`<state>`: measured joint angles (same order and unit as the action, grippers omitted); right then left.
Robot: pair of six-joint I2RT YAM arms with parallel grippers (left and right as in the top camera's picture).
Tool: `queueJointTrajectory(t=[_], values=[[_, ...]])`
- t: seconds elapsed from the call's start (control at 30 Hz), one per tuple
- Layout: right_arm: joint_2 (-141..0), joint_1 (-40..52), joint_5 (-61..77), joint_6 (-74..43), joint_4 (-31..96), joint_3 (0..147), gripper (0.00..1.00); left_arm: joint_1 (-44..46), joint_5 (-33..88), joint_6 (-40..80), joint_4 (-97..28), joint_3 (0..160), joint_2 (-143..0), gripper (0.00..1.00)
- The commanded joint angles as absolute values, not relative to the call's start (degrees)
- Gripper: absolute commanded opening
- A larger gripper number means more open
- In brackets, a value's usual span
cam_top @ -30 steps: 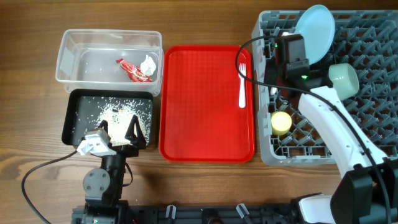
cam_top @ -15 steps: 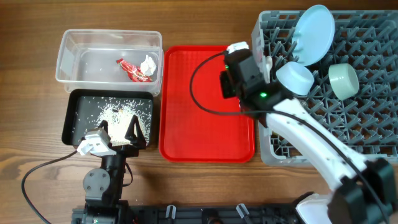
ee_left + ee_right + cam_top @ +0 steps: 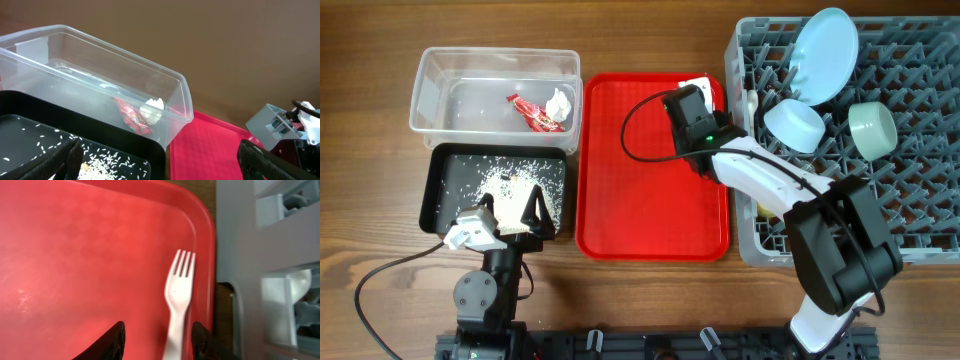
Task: Sort waste into correct bins and load items into the dishwasher rack
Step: 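Reach the right gripper to the white fork and grasp it, then carry the white fork into the rack and release it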
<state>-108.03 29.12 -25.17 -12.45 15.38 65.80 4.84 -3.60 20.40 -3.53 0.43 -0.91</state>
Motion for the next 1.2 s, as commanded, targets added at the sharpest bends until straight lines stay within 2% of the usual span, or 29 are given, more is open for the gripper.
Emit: queueJointTrajectory(t=[0.0, 0.37, 0.43, 0.53, 0.63, 1.0, 1.17], values=[[-111.2, 27.1, -24.4, -12.0, 15.3, 65.9, 0.44, 4.5, -4.6, 19.7, -3.7, 0.3, -0.9, 1.00], [-115.0, 26.7, -18.9, -14.2, 17.2, 65.9, 0.43, 4.6, -4.6, 19.7, -3.7, 0.3, -0.9, 1.00], [-116.1, 26.7, -18.6, -15.3, 18.2, 65.9, 0.36, 4.6, -4.6, 19.7, -3.7, 0.3, -0.9, 1.00], [-116.8, 26.7, -16.8, -15.5, 19.8, 65.9, 0.17, 4.5, -4.6, 19.7, -3.7, 0.3, -0.9, 1.00], [-115.5, 26.9, -16.4, -15.5, 20.5, 65.9, 0.04, 4.6, -4.6, 19.7, -3.7, 0.3, -0.9, 1.00], [-97.6, 27.7, -16.4, -15.4, 21.1, 65.9, 0.04, 4.6, -4.6, 19.7, -3.7, 0.3, -0.9, 1.00], [-85.3, 26.3, -23.0, -14.9, 21.1, 65.9, 0.04, 4.6, -4.6, 19.7, -3.7, 0.3, -0.9, 1.00]])
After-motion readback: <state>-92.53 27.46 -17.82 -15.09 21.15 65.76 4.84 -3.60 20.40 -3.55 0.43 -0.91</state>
